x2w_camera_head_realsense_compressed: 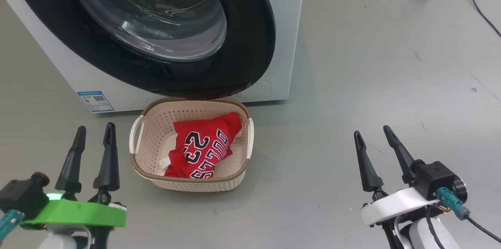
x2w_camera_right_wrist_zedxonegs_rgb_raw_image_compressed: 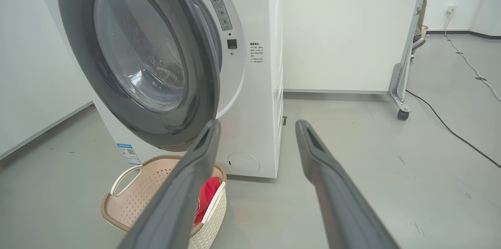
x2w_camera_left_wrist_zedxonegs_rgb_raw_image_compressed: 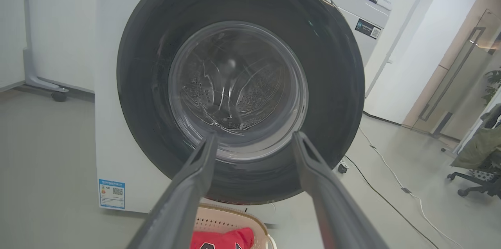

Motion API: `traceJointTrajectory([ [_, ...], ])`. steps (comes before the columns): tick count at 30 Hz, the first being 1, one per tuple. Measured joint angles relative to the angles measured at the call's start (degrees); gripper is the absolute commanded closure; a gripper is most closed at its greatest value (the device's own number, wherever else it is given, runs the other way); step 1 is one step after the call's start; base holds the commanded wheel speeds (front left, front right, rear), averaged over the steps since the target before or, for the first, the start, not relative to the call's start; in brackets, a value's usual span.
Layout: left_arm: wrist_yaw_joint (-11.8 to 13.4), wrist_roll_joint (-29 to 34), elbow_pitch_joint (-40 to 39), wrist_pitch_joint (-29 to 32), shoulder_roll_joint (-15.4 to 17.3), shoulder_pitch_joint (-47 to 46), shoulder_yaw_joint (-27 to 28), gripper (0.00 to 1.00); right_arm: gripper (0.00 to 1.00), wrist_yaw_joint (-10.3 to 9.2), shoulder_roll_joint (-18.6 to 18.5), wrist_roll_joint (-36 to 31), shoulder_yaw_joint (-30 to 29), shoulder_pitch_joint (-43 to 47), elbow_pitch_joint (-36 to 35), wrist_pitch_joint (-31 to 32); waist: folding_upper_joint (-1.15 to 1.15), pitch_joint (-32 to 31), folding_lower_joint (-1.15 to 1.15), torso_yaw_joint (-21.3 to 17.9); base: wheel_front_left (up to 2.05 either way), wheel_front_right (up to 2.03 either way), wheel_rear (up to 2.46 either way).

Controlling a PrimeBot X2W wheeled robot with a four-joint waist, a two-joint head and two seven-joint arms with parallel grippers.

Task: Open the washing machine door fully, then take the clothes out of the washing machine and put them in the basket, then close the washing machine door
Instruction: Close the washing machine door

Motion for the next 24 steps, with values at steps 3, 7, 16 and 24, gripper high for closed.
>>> traceJointTrajectory([
  [3,1.56,4.41,0.33,-1.44,0.15,0.33,-0.47,0.00,0.00,-0.03,0.01,-0.07,-0.43,0.01,-0.29,0.00,0.00,-0.20,0.00,-0.09,0.00,0.00,0.00],
  [7,4.46,8.73,0.73,-1.26,0.15,1.21,-1.26,0.00,0.00,-0.07,0.01,-0.15,-0.94,0.43,-0.52,0.00,0.00,-0.46,0.00,-0.23,0.00,0.00,0.00],
  [16,10.13,18.08,2.59,-1.25,0.32,4.55,-4.28,0.00,0.00,-0.12,0.27,-0.23,-0.97,2.72,-0.21,0.00,0.00,-1.64,0.00,-0.62,0.00,0.00,0.00],
  [24,11.72,21.43,3.48,-1.26,-0.36,5.74,-6.23,0.00,0.00,-0.41,0.46,-0.13,-0.94,3.59,0.12,0.00,0.00,-2.18,0.00,-0.82,0.00,0.00,0.00],
])
